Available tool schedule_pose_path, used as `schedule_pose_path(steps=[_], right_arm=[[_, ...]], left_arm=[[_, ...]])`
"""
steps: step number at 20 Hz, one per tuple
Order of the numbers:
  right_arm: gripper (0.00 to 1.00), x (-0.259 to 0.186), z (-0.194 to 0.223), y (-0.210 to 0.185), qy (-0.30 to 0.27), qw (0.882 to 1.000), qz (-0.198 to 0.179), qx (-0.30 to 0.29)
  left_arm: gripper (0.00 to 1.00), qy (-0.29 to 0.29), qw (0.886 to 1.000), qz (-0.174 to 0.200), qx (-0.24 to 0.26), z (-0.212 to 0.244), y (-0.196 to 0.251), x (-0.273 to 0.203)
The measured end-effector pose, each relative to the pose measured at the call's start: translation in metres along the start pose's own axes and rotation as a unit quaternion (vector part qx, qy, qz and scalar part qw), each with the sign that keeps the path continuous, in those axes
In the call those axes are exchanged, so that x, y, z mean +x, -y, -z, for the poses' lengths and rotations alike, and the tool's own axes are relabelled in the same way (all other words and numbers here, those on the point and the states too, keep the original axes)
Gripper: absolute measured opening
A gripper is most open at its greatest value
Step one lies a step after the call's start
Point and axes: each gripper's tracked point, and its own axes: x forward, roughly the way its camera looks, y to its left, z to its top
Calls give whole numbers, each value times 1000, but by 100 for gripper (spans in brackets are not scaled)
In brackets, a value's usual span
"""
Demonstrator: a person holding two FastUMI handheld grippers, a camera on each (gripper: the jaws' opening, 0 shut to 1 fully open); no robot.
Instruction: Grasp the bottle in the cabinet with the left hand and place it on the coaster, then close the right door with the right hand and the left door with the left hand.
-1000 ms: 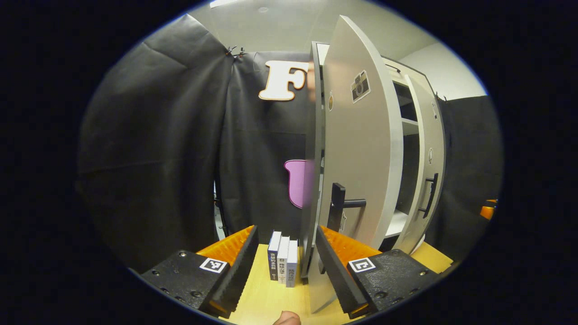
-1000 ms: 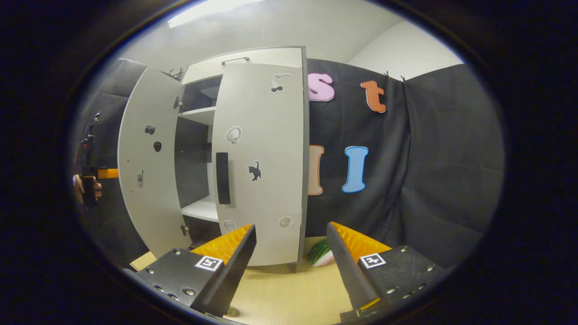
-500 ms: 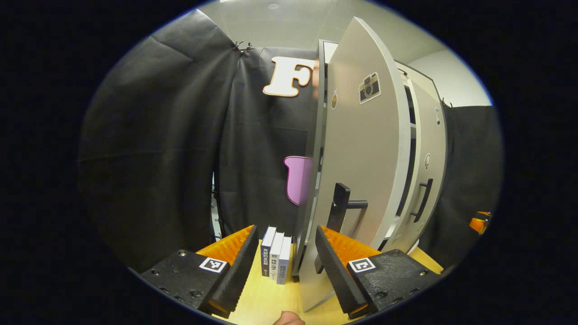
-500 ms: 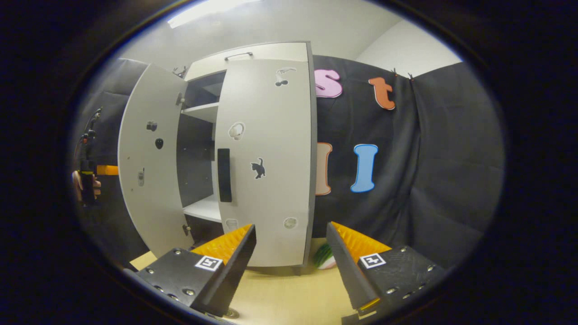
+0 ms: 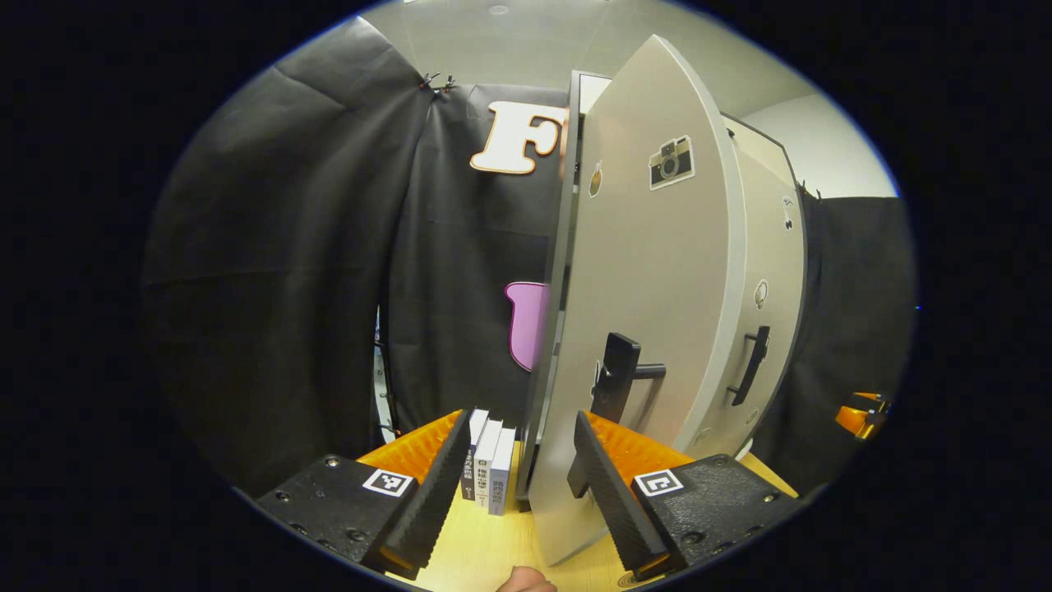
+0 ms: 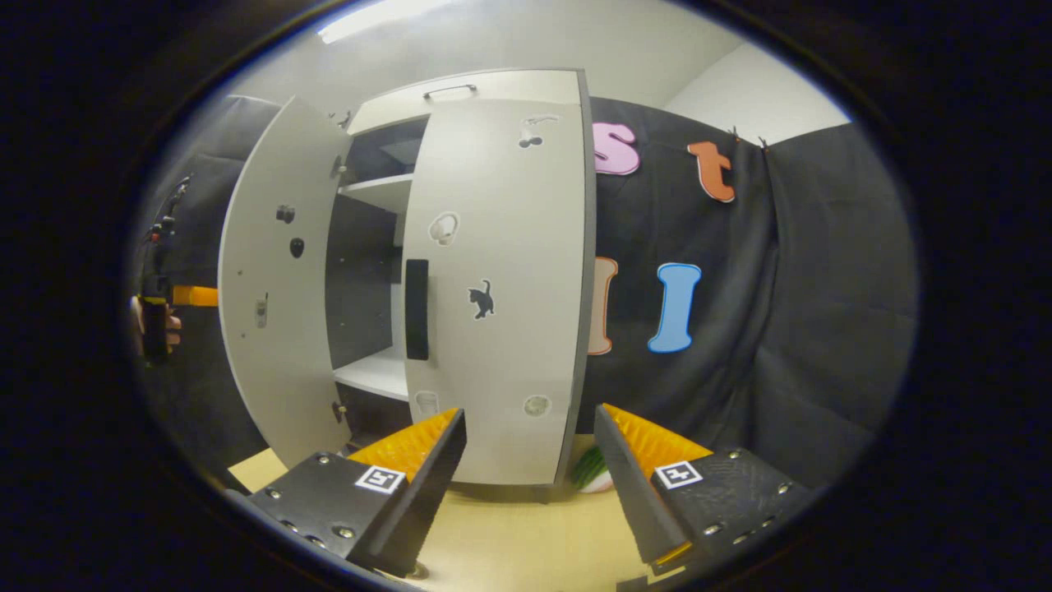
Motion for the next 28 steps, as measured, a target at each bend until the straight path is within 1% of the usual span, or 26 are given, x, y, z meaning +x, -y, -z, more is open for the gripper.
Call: schedule_pose_path(steps=[1,2,3,4,7,10,11,13,16,19,22,23,24,26,28], right_arm=[[95,-2,-1,-1,3,1000,-3,-2],[95,-3,-2,-2,5,1000,-8,-1],[92,-5,-2,-4,6,1000,-13,0],[95,-6,-3,-4,6,1000,-15,1],[95,-10,-3,5,4,1000,-7,5],[95,-16,-5,4,5,1000,-8,9],[95,-18,-5,4,7,1000,-8,7],[95,-20,-7,4,10,1000,-7,5],[95,-23,-9,-6,12,999,-22,23],[95,-26,-19,-4,26,999,-17,38],[95,-27,-26,-5,35,999,-8,18],[95,-28,-27,-7,37,999,-6,9],[95,-29,-29,-9,40,999,-3,0],[95,-30,-30,-15,42,999,1,-17],[95,-31,-27,-25,40,999,-6,-21]], left_arm=[[83,-1,1000,4,3,0,5,0],[85,-2,1000,9,2,1,10,1],[83,-3,1000,14,3,1,16,2],[83,-4,1000,20,3,2,22,3],[83,2,1000,24,10,0,37,5],[83,6,1000,26,11,1,48,12],[80,5,1000,29,7,1,52,13],[83,2,999,36,-2,1,60,16],[83,5,999,42,-4,-1,68,24],[83,7,998,55,-4,3,86,24],[83,-1,996,84,-10,10,106,19],[81,-2,996,86,-6,11,110,17],[86,0,996,86,-1,12,114,14],[86,1,996,88,12,16,120,10],[86,0,995,98,20,22,129,4]])
